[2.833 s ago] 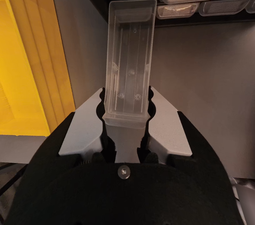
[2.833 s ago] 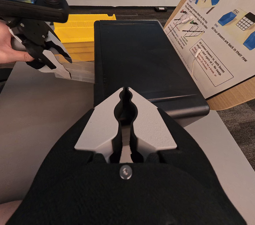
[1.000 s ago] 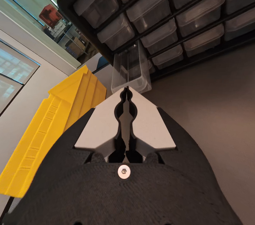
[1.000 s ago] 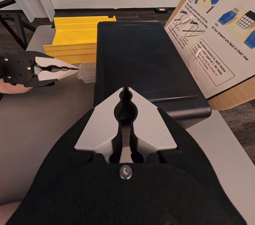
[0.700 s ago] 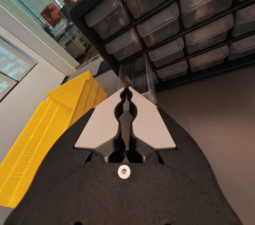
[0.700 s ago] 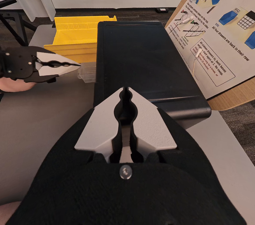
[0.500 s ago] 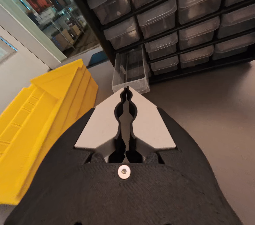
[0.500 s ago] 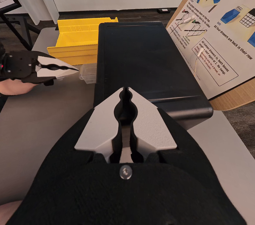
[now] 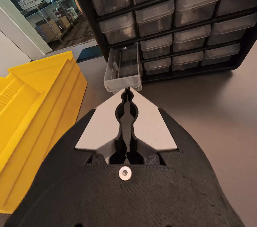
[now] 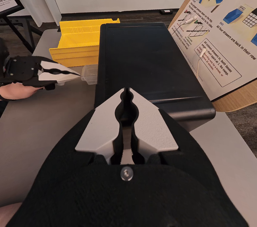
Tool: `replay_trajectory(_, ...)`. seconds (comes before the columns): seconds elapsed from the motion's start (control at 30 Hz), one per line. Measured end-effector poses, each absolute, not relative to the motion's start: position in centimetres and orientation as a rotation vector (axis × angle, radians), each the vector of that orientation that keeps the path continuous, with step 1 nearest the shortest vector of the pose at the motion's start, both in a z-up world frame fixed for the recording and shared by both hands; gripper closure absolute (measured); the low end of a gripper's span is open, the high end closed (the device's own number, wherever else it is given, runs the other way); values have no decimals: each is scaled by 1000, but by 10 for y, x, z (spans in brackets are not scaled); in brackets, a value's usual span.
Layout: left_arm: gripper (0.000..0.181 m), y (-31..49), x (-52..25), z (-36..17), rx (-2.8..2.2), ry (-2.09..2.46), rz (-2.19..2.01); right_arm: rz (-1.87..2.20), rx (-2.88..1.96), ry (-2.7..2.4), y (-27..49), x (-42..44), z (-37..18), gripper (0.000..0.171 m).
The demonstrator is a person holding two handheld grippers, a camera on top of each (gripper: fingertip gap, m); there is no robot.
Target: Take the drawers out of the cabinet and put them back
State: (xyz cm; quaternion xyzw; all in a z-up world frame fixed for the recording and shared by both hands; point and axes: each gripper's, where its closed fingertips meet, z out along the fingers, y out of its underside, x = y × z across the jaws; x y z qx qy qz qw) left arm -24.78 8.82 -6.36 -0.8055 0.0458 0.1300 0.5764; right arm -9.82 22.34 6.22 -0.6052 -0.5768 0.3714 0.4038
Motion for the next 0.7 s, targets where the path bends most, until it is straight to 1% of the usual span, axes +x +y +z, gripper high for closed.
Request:
replay_trajectory(0.13,181,94,-253,-73,-1913,52,245,931,-1530,-1451,223,-98,62,171)
replay_trajectory(0.37,181,114,-258,-70,-1885,-65,89,937,-1529,-1453,224,-98,62,171)
replay_trajectory(0.6,181,141,-262,-81,-1916,-49,151,941,-1525,-1457,224,-98,62,171)
replay_trajectory(0.7,178,153,-265,-81,-1906,-77,123,949,-1527,-1453,224,-98,62,171)
